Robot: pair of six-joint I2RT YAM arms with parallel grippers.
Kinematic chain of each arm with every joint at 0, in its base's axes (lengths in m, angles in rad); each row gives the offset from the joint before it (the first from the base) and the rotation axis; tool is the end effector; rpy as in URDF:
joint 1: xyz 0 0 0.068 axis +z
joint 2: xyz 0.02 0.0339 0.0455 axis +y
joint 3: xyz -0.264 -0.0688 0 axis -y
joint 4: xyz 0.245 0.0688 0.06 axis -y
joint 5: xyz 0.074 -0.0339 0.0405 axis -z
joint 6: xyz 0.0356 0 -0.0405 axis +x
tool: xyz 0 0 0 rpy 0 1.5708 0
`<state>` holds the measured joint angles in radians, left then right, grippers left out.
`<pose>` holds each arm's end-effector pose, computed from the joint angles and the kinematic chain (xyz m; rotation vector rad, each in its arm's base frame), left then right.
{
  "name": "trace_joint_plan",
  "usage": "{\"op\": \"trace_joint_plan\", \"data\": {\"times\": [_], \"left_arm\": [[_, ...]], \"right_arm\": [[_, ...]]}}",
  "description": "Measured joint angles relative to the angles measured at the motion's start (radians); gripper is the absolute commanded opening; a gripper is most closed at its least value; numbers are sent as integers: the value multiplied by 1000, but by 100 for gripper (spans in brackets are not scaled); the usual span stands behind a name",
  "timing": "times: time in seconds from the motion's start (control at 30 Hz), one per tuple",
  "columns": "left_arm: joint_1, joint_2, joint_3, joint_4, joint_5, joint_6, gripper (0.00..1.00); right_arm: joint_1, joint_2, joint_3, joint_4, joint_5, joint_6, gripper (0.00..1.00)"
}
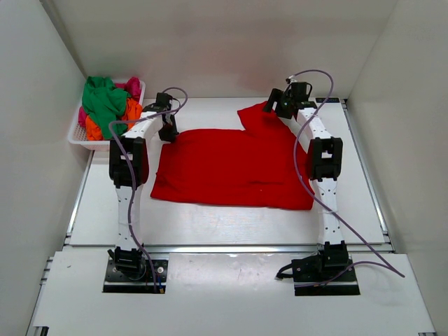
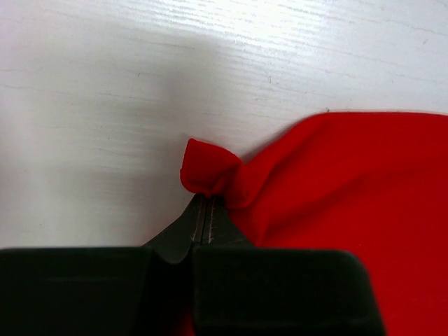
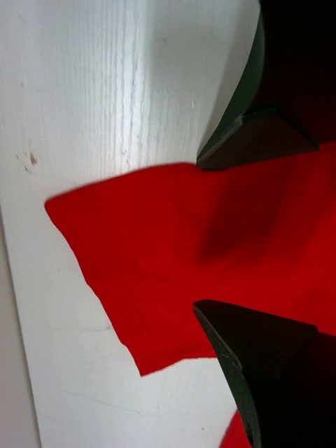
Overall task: Fold and stack the t-shirts
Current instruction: Grap the side of the flattened tshirt furthest away from the robot with both arms
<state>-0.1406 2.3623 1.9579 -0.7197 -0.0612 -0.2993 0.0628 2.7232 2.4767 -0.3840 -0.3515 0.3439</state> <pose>0.4993 -0.0685 0.1590 -0.2321 2.6822 -0.0530 0.5983 0.0499 0.1558 0.1124 2.2212 0.6126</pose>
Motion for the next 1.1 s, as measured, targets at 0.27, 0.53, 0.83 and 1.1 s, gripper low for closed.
{"op": "trace_joint_plan", "data": {"times": [0.27,0.53,0.83,1.1], "left_arm": [[1,-24,-40,16,6,-8,0],[1,-24,-41,16,8,-8,0],[8,-53,-82,14,17,-8,0],[33,-128,-162,20,55,-4,0]], "right_arm": [[0,0,-1,-45,-63,23,34],[-18,6,-1,-39,-118,45,0],[-47,5,-2,4,-152,-27,0],[-52,-129,-168,-27,-162,-186,0]]}}
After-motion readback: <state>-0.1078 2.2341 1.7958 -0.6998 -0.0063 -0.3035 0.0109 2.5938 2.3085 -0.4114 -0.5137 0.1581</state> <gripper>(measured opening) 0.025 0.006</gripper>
